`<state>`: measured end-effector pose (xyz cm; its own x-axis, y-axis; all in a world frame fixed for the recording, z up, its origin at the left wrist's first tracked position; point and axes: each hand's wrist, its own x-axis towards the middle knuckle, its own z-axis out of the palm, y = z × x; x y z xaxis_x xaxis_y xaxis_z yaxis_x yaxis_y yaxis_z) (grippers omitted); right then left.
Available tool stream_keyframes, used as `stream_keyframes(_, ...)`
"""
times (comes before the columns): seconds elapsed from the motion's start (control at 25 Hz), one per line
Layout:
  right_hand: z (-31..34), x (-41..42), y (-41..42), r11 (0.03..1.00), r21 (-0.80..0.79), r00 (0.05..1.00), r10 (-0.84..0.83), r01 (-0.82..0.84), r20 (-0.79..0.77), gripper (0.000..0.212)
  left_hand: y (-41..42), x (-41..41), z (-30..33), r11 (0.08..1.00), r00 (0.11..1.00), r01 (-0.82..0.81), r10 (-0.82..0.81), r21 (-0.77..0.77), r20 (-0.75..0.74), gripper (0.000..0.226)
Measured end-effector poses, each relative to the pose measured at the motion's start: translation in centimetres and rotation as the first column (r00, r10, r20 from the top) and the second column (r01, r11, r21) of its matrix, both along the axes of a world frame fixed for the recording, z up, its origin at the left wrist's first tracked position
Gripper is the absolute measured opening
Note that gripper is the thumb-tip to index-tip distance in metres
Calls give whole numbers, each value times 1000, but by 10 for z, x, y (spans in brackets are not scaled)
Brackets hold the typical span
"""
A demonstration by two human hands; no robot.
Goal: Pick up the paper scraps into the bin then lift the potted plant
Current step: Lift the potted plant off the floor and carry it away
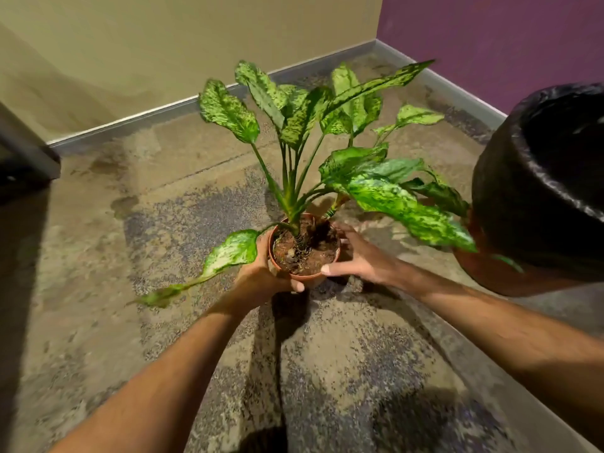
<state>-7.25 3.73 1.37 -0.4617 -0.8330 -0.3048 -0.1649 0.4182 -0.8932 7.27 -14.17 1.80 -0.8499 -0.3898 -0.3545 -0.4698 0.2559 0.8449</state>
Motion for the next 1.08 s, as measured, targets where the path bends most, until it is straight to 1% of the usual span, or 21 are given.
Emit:
stream_keyframes(0.04,-1,-4,-1,996,46,997,72,-72,-11,99,2,-1,1,1000,1000,6,-6,0,-12,121)
stream_keyframes(0.08,-4,-5,-3,991,82,993,111,-107,-39,114,5,-2,0,1000,999,0,0,4,-38,123)
stream_keyframes(0.12,-7,-6,-6,989,98,989,118,-109,-89,124,8,-2,-1,1000,997,-11,11,11,-72,123)
stream_keyframes(0.16,-12,-6,-9,992,71,983,115,-105,-144,129,12,-4,-1,1000,995,-20,21,12,-102,120)
stream_keyframes(0.24,-20,-2,-14,999,6,981,53,-53,-184,127,14,-6,0,999,989,-41,41,3,-143,112)
stream_keyframes(0.28,-23,-2,-15,1000,17,983,5,-2,-185,126,14,-7,0,999,988,-40,36,-21,-153,106)
stream_keyframes(0.36,-24,-4,-15,995,60,983,-71,82,-170,121,12,-9,1,987,993,-1,-19,-163,-117,83)
stream_keyframes(0.4,-23,-6,-13,992,81,979,-85,101,-187,119,10,-10,2,980,994,6,-28,-201,-106,78)
stream_keyframes(0.44,-21,-8,-11,987,103,971,-96,121,-219,119,9,-12,3,980,993,-7,-17,-201,-114,81)
stream_keyframes(0.48,-19,-10,-9,984,107,963,-116,145,-242,119,8,-14,3,981,992,-33,10,-189,-125,89)
stream_keyframes(0.56,-12,-13,-4,980,74,950,-160,185,-267,118,8,-20,4,979,986,-52,19,-195,-167,105)
stream_keyframes(0.64,0,-17,-1,979,46,939,-174,196,-296,117,9,-25,10,970,983,-46,2,-238,-182,102)
stream_keyframes(0.76,28,-24,-1,978,-7,946,-202,208,-254,107,8,-36,28,967,971,-46,-15,-251,-238,94)
stream_keyframes(0.8,37,-28,-1,976,-41,939,-216,213,-267,107,6,-41,35,966,965,-37,-33,-256,-262,92)
stream_keyframes(0.88,59,-32,-3,974,-81,904,-227,212,-361,108,2,-48,51,975,948,-48,-23,-215,-316,84)
stream_keyframes(0.96,82,-37,-5,967,-119,895,-254,226,-368,106,-2,-56,73,974,933,-49,-34,-220,-358,84)
stream_keyframes(1.08,117,-43,-5,956,-159,864,-291,247,-411,95,-8,-69,111,962,908,23,-135,-273,-397,88)
